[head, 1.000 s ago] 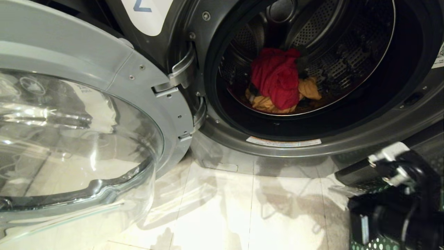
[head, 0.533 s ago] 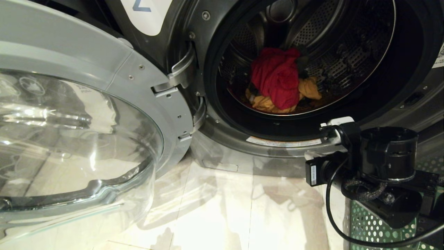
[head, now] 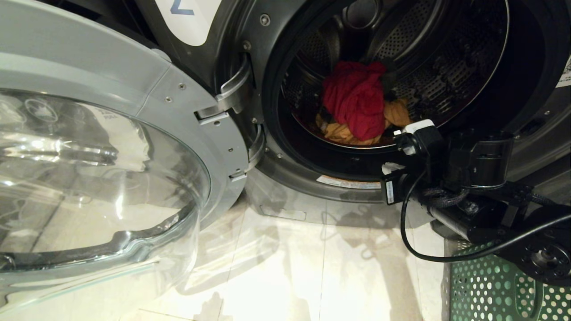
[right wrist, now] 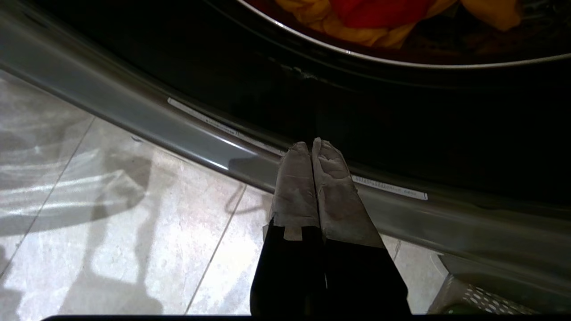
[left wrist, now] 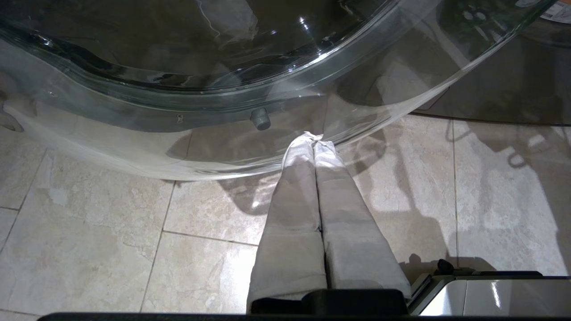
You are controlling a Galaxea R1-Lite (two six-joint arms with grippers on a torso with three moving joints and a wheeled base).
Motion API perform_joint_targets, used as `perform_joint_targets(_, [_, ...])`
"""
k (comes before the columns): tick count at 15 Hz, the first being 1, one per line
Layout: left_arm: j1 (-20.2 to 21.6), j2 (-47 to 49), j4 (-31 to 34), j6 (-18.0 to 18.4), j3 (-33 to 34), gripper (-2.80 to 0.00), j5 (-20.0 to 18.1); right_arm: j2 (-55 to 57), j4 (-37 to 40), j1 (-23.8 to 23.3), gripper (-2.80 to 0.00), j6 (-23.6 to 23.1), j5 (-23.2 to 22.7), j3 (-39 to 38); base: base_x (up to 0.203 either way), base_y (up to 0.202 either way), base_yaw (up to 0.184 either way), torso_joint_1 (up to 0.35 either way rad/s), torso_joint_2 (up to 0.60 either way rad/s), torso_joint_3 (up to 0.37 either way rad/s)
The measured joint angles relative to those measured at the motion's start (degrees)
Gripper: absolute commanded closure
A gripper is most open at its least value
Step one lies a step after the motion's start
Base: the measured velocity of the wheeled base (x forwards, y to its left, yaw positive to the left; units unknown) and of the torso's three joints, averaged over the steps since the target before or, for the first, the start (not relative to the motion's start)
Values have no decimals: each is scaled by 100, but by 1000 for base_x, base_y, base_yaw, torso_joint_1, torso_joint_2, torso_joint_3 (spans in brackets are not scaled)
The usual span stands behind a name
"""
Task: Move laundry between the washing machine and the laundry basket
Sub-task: Pick a cloth and place it into the basket
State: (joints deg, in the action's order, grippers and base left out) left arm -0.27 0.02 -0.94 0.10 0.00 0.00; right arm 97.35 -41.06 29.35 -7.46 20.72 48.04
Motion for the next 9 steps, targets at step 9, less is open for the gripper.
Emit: perform_joint_targets(9, [0,0,-8,-2,0,0,2,-44,-50,-17,0,33,-179,0,1,-2,39,1,1,0])
